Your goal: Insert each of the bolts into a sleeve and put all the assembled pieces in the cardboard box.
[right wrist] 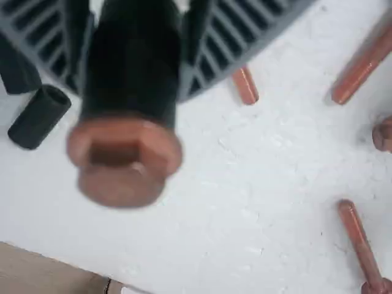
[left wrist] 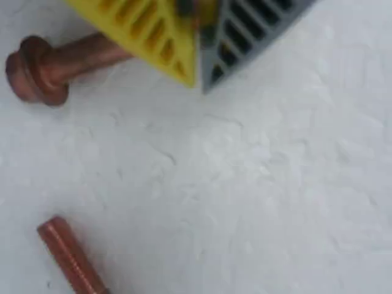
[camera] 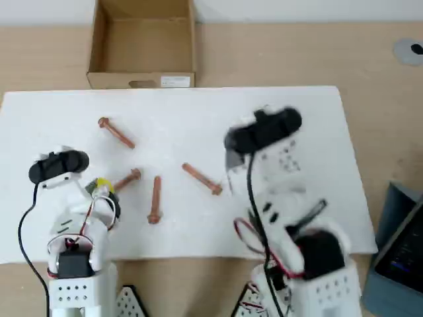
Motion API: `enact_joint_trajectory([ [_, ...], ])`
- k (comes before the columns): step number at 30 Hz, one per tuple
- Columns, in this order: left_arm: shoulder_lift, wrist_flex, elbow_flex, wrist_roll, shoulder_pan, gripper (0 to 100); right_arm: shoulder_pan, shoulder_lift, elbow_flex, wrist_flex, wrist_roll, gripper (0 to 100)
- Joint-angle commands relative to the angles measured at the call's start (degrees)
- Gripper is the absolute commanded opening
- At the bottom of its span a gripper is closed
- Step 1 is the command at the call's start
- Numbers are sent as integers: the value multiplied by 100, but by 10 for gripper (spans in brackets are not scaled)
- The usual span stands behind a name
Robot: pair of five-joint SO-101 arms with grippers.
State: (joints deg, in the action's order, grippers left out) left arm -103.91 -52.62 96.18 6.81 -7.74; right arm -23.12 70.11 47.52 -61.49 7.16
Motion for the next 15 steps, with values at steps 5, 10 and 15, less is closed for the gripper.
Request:
enact_joint_trajectory([
  [5, -40, 35, 70, -35, -70, 1, 101, -2026, -1552, 1002, -35, 9],
  [10, -40, 35, 70, -35, -70, 2, 92, -3407, -2378, 1424, -35, 9],
  [15, -40, 35, 62, -35, -70, 2, 92, -4813, -3371, 1908, -79, 9],
])
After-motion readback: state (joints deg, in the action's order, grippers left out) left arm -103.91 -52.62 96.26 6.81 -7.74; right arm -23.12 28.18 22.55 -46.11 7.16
